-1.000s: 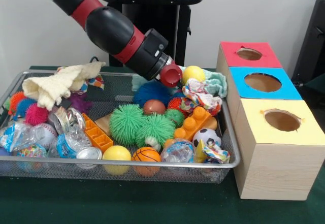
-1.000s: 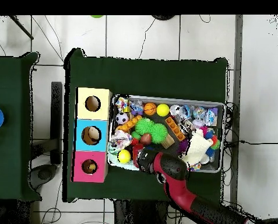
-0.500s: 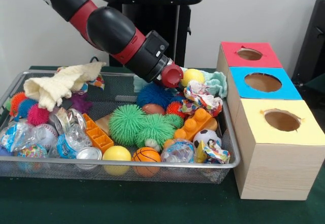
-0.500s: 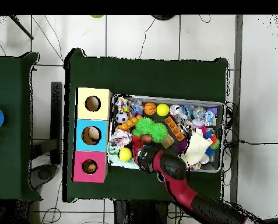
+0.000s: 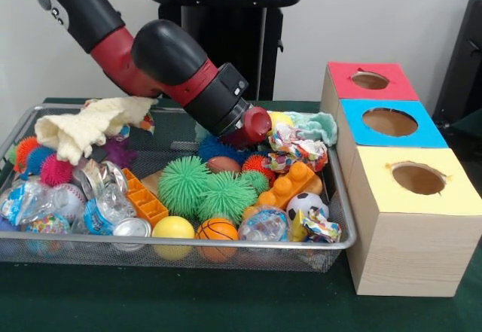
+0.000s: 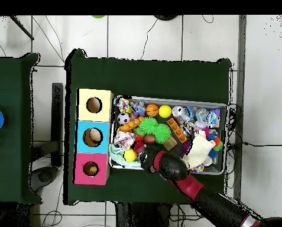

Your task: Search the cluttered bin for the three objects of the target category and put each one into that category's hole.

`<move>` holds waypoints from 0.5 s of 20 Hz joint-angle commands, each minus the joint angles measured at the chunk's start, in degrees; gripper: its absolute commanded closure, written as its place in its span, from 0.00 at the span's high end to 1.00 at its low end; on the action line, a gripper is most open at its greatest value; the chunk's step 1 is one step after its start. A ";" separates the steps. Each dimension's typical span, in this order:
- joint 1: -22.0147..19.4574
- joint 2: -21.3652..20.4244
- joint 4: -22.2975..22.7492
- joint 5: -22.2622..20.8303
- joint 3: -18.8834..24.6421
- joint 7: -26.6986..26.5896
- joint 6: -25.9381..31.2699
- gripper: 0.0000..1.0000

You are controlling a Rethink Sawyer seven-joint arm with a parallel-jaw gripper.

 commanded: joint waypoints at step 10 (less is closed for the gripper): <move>12.46 -11.11 -22.67 -21.15 -14.54 3.28 -35.66 1.00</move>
